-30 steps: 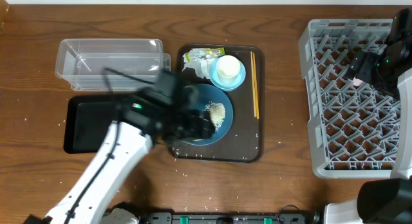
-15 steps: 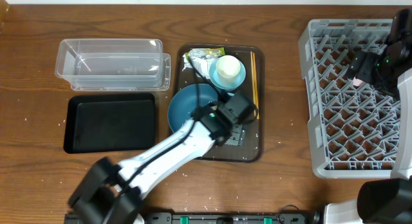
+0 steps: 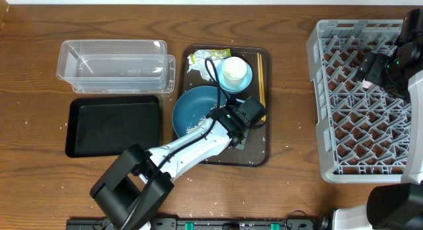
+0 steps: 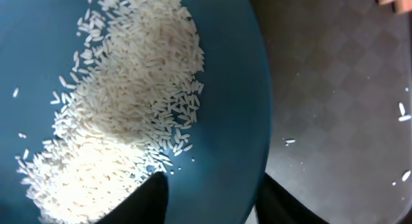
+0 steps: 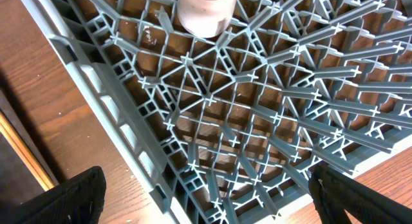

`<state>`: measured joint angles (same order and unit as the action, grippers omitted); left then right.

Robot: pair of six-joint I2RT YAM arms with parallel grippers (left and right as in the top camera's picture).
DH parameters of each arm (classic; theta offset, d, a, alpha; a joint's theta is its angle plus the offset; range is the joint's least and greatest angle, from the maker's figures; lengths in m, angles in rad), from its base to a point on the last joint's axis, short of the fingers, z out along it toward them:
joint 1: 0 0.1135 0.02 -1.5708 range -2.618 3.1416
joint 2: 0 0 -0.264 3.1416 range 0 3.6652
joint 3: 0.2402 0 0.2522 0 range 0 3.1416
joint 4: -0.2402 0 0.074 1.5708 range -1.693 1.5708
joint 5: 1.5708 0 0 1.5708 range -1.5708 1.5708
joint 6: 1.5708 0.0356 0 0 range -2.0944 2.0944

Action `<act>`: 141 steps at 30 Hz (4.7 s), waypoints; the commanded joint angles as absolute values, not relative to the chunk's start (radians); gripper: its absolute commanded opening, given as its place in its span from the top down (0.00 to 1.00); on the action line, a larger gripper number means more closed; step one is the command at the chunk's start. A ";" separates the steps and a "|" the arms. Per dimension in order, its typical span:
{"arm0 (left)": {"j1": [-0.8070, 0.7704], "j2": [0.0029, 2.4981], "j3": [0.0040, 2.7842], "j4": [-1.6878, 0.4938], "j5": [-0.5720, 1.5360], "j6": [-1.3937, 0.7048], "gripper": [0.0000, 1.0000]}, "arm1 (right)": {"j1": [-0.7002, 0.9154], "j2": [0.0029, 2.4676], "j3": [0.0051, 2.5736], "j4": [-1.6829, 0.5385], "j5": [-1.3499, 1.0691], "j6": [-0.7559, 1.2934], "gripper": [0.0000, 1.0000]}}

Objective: Sort waste into correct bins and load items into the dishwasher rack
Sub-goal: 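Grasp the rim of the teal plate with the left gripper, then lift the teal plate and tip the rice onto the black tray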

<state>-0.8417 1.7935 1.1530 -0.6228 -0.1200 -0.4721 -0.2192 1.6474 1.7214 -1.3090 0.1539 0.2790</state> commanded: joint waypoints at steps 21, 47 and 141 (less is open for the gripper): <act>-0.851 1.802 1.123 -0.618 -0.109 -0.469 0.72 | -0.221 1.649 1.731 -1.309 0.160 0.268 0.01; -0.862 1.606 1.143 -0.656 -0.090 -0.468 0.94 | -0.221 1.649 1.731 -1.309 0.160 0.268 0.01; 0.769 1.346 1.101 -0.686 1.508 -0.359 0.94 | -0.221 1.649 1.731 -1.309 0.160 0.268 0.01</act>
<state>0.7650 1.3388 1.1023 -0.6968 1.5047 -0.3901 -0.2192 1.6474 1.7214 -1.3090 0.1539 0.2771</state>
